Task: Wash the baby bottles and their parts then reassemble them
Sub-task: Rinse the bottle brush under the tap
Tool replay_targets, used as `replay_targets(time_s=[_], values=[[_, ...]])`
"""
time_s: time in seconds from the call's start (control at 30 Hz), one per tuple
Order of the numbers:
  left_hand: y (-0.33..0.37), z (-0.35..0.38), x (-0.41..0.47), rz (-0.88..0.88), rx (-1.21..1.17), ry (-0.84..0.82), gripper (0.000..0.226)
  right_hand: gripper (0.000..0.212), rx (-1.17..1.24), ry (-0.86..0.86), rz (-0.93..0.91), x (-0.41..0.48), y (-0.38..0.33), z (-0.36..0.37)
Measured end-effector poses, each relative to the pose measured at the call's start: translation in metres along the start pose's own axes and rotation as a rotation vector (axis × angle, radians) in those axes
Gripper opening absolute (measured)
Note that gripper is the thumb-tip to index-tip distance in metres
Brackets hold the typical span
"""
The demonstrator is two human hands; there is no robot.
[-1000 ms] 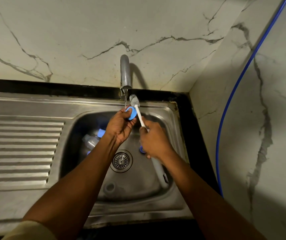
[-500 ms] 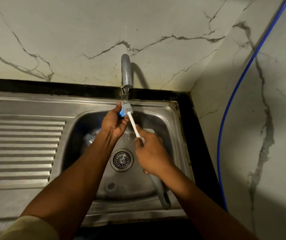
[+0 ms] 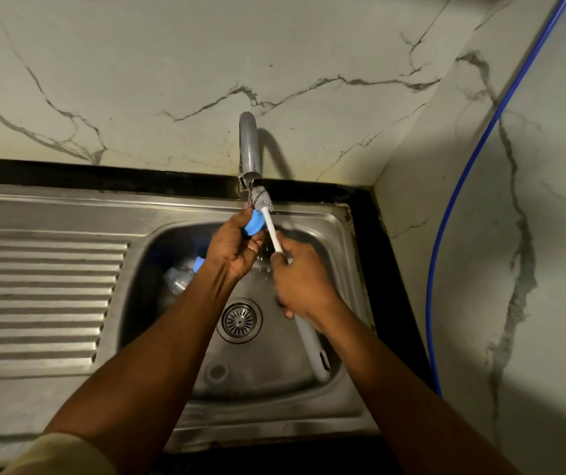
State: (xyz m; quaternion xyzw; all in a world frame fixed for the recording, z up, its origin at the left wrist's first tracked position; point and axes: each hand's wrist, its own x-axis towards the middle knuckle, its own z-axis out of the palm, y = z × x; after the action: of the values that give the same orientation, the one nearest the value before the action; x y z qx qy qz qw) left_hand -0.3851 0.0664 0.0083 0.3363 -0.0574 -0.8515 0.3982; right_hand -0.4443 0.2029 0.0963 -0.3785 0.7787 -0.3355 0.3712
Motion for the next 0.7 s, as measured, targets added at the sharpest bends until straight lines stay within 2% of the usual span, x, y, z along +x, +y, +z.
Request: replay_targets(time_s=[0.13, 0.3, 0.4, 0.5, 0.6, 0.7], values=[[0.013, -0.002, 0.010, 0.036, -0.045, 0.061, 0.019, 0.047, -0.135, -0.055, -0.017, -0.031, 0.007, 0.008], [0.000, 0.003, -0.004, 0.006, 0.051, -0.033, 0.022, 0.048, 0.025, 0.017, 0.012, -0.001, 0.000, 0.002], [0.014, -0.003, 0.001, 0.048, -0.035, 0.007, 0.031, 0.047, -0.083, -0.046, -0.032, -0.020, 0.005, 0.006], [0.012, -0.002, 0.002, 0.027, 0.003, -0.027, 0.017, 0.047, -0.119, -0.038, -0.021, -0.024, 0.006, 0.006], [0.002, 0.004, -0.004, -0.022, 0.078, -0.084, 0.018, 0.045, -0.012, 0.006, 0.017, -0.001, 0.000, 0.000], [0.011, 0.000, -0.002, 0.007, 0.068, -0.028, 0.015, 0.047, -0.038, -0.037, -0.008, -0.012, 0.005, 0.001]])
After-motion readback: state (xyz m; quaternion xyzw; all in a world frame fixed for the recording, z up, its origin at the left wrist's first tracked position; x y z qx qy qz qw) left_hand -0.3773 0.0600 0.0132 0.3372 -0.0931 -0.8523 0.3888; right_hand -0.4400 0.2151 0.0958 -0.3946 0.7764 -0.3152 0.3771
